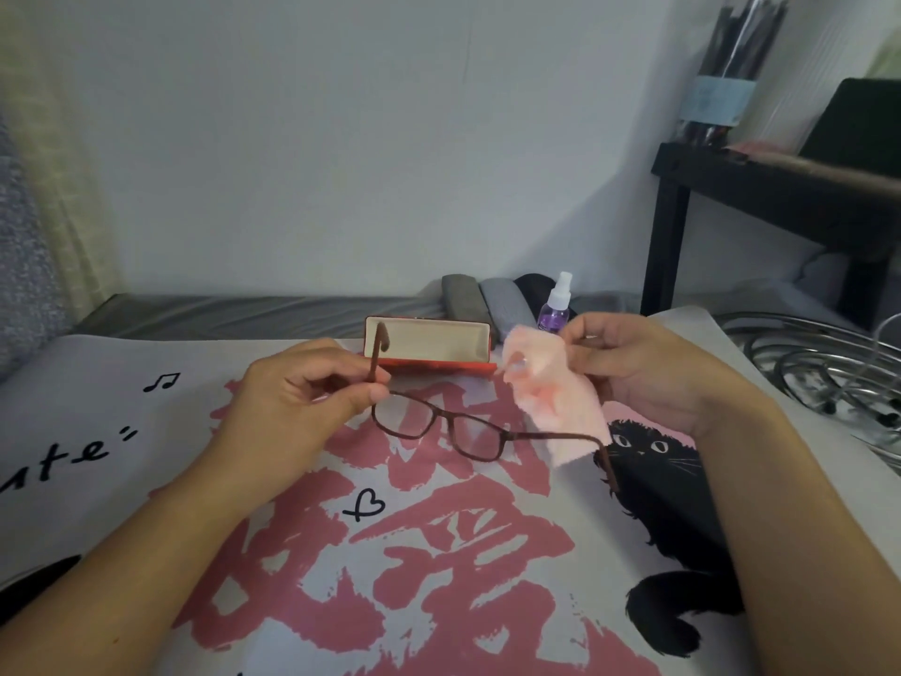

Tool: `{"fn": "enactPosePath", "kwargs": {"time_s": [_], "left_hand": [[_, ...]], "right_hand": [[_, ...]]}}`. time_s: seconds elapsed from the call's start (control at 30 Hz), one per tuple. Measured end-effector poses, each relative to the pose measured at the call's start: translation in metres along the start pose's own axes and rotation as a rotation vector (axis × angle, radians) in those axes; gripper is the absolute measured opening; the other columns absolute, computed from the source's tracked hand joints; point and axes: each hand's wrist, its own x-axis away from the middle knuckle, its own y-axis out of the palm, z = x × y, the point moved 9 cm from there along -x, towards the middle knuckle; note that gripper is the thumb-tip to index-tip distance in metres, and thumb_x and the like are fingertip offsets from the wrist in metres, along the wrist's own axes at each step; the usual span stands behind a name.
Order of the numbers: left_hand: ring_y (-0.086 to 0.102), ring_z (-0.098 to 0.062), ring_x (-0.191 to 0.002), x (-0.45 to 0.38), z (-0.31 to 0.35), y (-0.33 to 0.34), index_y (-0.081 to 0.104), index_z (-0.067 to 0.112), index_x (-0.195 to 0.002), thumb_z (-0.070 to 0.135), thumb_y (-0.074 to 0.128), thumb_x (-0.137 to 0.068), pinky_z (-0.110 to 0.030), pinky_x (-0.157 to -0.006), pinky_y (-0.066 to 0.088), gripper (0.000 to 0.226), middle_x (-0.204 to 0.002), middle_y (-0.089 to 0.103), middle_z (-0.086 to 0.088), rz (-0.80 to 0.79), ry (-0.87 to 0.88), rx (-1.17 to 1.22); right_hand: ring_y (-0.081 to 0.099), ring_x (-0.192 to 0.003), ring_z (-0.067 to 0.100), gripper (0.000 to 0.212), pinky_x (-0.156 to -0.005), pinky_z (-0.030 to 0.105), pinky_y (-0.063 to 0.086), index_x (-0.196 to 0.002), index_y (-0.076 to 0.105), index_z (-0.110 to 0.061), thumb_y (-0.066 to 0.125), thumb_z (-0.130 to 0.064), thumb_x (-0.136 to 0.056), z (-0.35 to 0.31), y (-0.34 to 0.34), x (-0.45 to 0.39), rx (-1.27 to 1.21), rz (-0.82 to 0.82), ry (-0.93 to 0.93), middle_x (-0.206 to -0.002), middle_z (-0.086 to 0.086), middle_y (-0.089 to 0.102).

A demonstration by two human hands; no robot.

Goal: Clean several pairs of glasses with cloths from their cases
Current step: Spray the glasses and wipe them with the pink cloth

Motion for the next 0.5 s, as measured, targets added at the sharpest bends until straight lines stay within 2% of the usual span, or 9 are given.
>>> {"fn": "enactPosePath", "kwargs": {"time_s": [0.1,0.13,0.2,0.27,0.33,0.43,0.5], "left_hand": [[0.071,-0.021,-0.084,0.001,0.001,0.003,0.08,0.038,-0.084,0.024,0.078,-0.073,-0.054,-0.084,0.059,0.019,-0.091,0.076,0.003,-0.021,-0.012,-0.002],[0.07,-0.023,-0.084,0.001,0.001,0.004,0.08,0.037,-0.085,0.023,0.079,-0.073,-0.056,-0.084,0.058,0.018,-0.091,0.075,0.001,-0.028,-0.01,0.0],[0.07,-0.026,-0.085,0.0,0.0,0.005,0.08,0.036,-0.085,0.023,0.079,-0.073,-0.056,-0.083,0.058,0.017,-0.091,0.075,0.0,-0.04,-0.008,0.0],[0.07,-0.025,-0.085,0.0,-0.002,0.005,0.081,0.034,-0.086,0.024,0.079,-0.073,-0.053,-0.084,0.058,0.017,-0.091,0.075,-0.001,-0.05,-0.011,-0.005],[0.07,-0.023,-0.085,0.001,-0.003,0.007,0.081,0.033,-0.087,0.025,0.078,-0.073,-0.047,-0.083,0.057,0.016,-0.09,0.075,-0.001,-0.062,-0.011,0.0],[0.07,-0.021,-0.084,0.001,-0.003,0.009,0.081,0.032,-0.086,0.025,0.078,-0.072,-0.044,-0.083,0.056,0.016,-0.089,0.075,0.0,-0.075,-0.007,-0.002],[0.07,-0.024,-0.085,0.001,-0.002,0.01,0.08,0.033,-0.087,0.025,0.078,-0.072,-0.046,-0.083,0.056,0.016,-0.089,0.075,0.0,-0.074,-0.002,-0.002]], "right_hand": [[0.065,-0.075,0.019,0.01,-0.057,0.021,0.048,-0.103,0.067,-0.016,0.067,-0.01,-0.096,0.017,-0.012,-0.005,0.612,0.133,0.121,-0.095,0.004,0.071],[0.064,-0.074,0.015,0.008,-0.057,0.02,0.046,-0.101,0.067,-0.018,0.067,-0.013,-0.095,0.016,-0.017,-0.005,0.691,0.2,0.121,-0.094,0.001,0.069],[0.057,-0.064,0.009,0.002,-0.056,0.019,0.043,-0.093,0.067,-0.014,0.068,-0.014,-0.095,0.011,-0.022,-0.006,0.557,0.254,0.06,-0.081,-0.002,0.065],[0.044,-0.048,0.008,0.016,-0.052,0.022,0.037,-0.088,0.064,-0.006,0.069,-0.019,-0.096,0.012,-0.019,-0.006,0.409,0.194,0.059,-0.061,0.0,0.054],[0.039,-0.043,0.009,0.028,-0.053,0.024,0.034,-0.085,0.06,-0.002,0.067,-0.027,-0.097,0.017,-0.013,-0.006,0.504,0.131,0.105,-0.052,-0.001,0.047],[0.042,-0.047,0.009,0.03,-0.055,0.025,0.037,-0.087,0.06,-0.008,0.07,-0.036,-0.094,0.026,-0.01,-0.005,0.707,0.06,0.179,-0.056,-0.003,0.052],[0.049,-0.053,0.006,0.026,-0.056,0.02,0.04,-0.101,0.061,-0.015,0.075,-0.034,-0.09,0.025,-0.013,0.0,0.618,0.012,0.172,-0.071,-0.001,0.057]]}}
